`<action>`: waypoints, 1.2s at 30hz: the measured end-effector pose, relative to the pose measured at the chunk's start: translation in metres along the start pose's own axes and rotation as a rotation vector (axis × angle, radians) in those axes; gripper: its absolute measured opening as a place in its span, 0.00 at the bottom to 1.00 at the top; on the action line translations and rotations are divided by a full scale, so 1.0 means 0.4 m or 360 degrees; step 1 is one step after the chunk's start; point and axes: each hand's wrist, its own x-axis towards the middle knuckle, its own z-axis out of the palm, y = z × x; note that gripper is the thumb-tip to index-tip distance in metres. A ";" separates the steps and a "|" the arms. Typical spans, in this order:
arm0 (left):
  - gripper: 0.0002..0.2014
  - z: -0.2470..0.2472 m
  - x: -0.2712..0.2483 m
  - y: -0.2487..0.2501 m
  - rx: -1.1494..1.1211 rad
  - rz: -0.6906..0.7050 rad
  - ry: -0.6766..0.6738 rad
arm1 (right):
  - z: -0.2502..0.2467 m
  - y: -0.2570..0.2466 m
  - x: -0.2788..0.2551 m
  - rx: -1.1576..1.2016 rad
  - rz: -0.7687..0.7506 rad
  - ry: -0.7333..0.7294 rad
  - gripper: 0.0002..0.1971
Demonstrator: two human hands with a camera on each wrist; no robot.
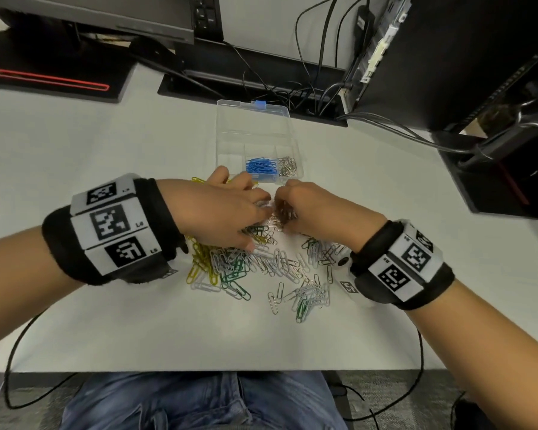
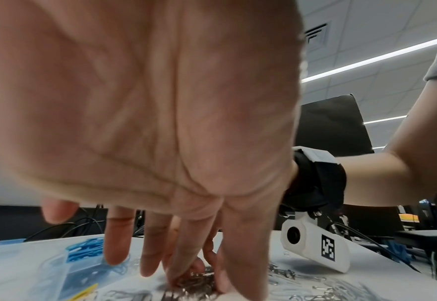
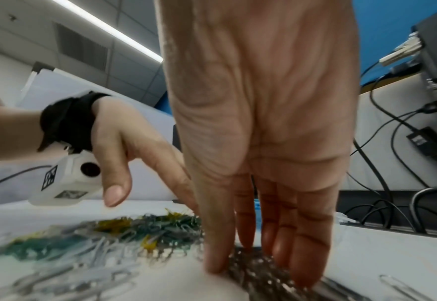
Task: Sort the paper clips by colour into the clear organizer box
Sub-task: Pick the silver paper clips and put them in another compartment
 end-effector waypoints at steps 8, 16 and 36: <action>0.23 -0.025 0.017 -0.031 -0.0206 -0.0139 0.0413 | -0.003 0.000 0.001 -0.0179 -0.0009 0.0111 0.05; 0.25 -0.025 0.046 -0.037 -0.0231 -0.0040 0.0228 | -0.031 0.096 -0.002 0.0406 0.0169 0.0229 0.03; 0.25 -0.003 0.036 -0.011 -0.0148 0.0120 0.0074 | -0.128 0.116 0.125 0.1169 0.0342 0.0624 0.03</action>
